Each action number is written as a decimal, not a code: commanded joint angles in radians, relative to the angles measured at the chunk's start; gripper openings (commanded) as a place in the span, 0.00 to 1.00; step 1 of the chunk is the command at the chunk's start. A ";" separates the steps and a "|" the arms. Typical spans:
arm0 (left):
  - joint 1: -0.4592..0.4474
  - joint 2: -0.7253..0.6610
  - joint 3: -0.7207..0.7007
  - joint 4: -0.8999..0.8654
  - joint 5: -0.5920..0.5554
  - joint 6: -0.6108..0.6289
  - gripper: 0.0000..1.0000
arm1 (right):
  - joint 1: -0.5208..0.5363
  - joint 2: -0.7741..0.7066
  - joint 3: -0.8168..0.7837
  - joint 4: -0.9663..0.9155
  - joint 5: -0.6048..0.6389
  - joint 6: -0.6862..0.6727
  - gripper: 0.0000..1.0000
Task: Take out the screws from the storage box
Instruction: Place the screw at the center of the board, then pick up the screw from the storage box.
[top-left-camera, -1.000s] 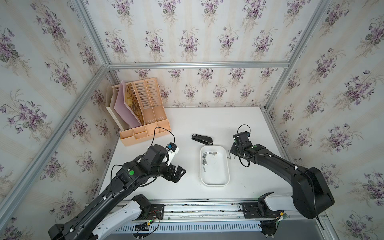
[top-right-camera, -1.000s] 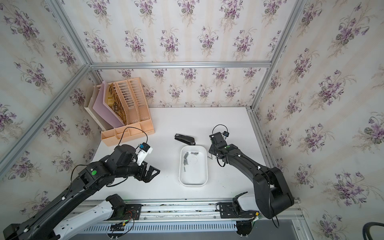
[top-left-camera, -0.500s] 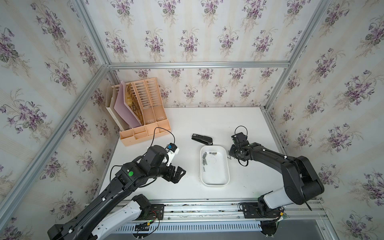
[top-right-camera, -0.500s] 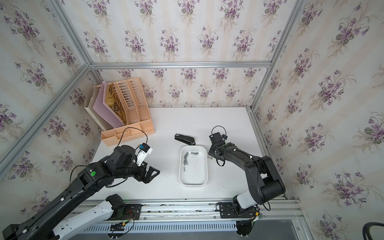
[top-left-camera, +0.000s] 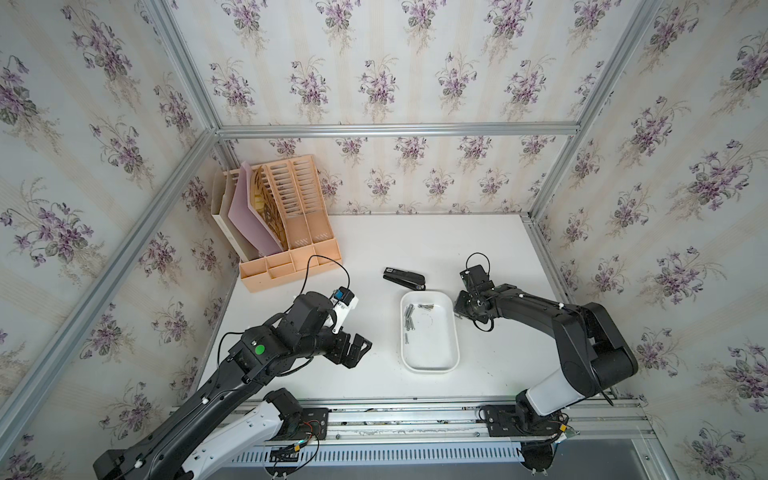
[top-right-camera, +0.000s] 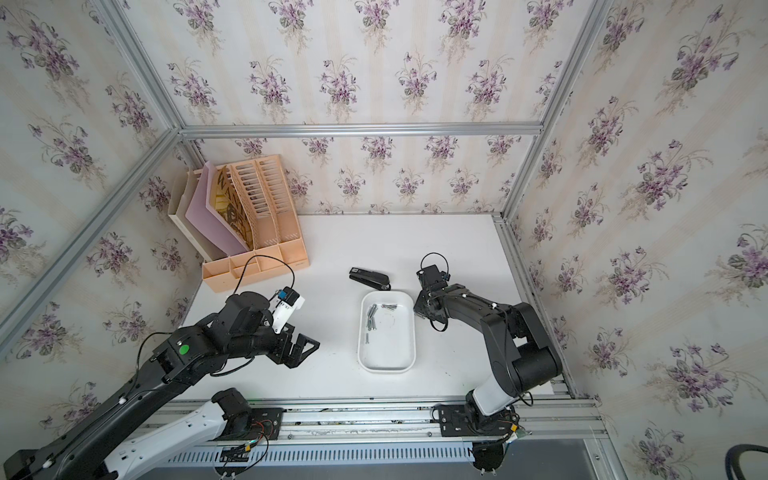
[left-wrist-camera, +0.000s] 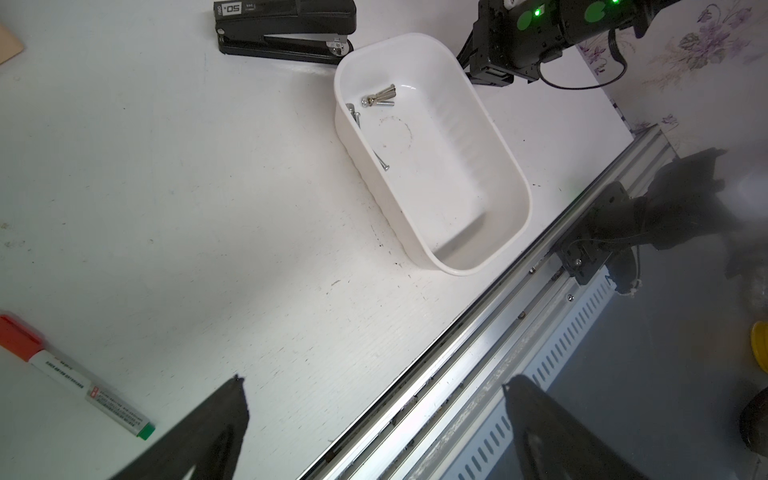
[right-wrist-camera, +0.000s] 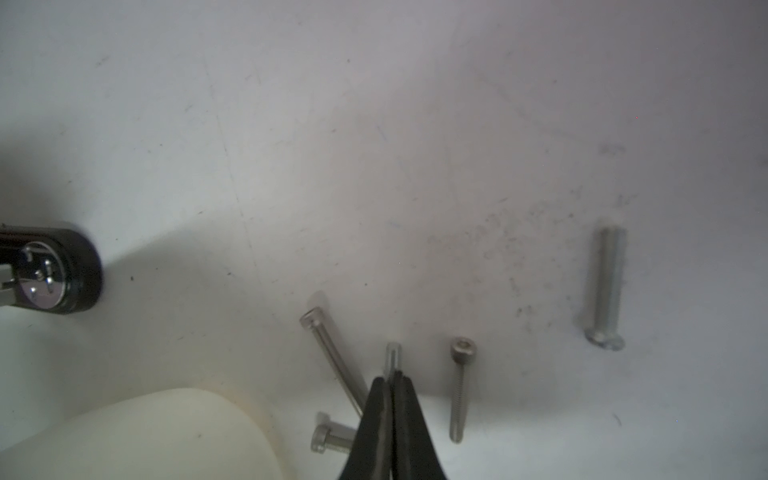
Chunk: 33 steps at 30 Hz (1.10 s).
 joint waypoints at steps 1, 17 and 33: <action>-0.001 -0.005 -0.002 0.012 -0.013 -0.005 0.99 | 0.000 -0.027 -0.003 0.010 0.009 -0.011 0.19; -0.008 -0.004 -0.005 0.011 -0.016 -0.007 0.99 | 0.189 -0.386 -0.062 0.061 0.201 -0.044 0.37; -0.008 -0.005 -0.005 0.012 -0.024 -0.009 0.99 | 0.429 -0.152 0.077 0.092 0.214 -0.152 0.30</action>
